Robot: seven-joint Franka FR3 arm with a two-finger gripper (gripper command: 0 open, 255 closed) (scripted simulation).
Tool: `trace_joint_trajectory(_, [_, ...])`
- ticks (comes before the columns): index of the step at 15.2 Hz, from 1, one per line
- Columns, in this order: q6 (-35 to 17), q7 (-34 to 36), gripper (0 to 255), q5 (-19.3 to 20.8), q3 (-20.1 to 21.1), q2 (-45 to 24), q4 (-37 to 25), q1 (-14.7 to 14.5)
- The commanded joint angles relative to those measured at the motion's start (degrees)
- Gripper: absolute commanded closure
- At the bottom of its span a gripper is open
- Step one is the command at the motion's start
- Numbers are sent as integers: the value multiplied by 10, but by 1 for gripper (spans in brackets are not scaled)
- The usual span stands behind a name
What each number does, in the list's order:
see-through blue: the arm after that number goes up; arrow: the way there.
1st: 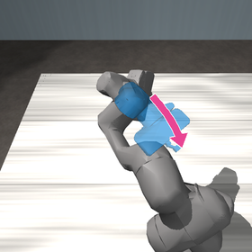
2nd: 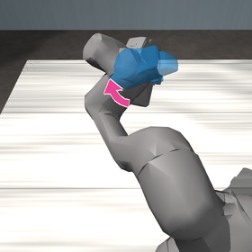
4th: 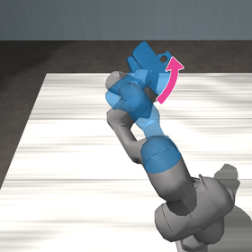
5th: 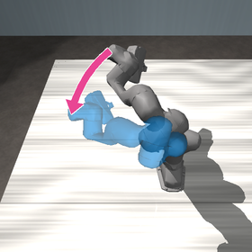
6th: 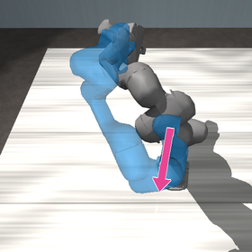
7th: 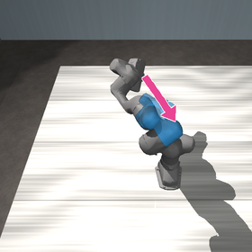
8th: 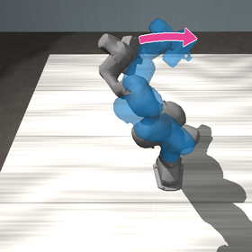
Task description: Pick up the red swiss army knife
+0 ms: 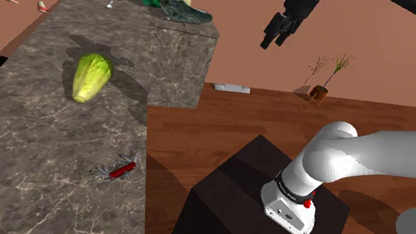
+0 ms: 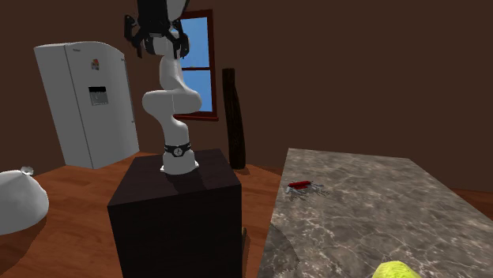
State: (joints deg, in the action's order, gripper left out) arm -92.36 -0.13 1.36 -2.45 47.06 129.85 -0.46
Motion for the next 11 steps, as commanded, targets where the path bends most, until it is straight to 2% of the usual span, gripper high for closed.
trace_joint_trajectory(1, [0, 0, 0, 0, 0, 0, 0, 0])
trace_joint_trajectory(11, [-137, 96, 0, -57, 98, -3, 129, -35])
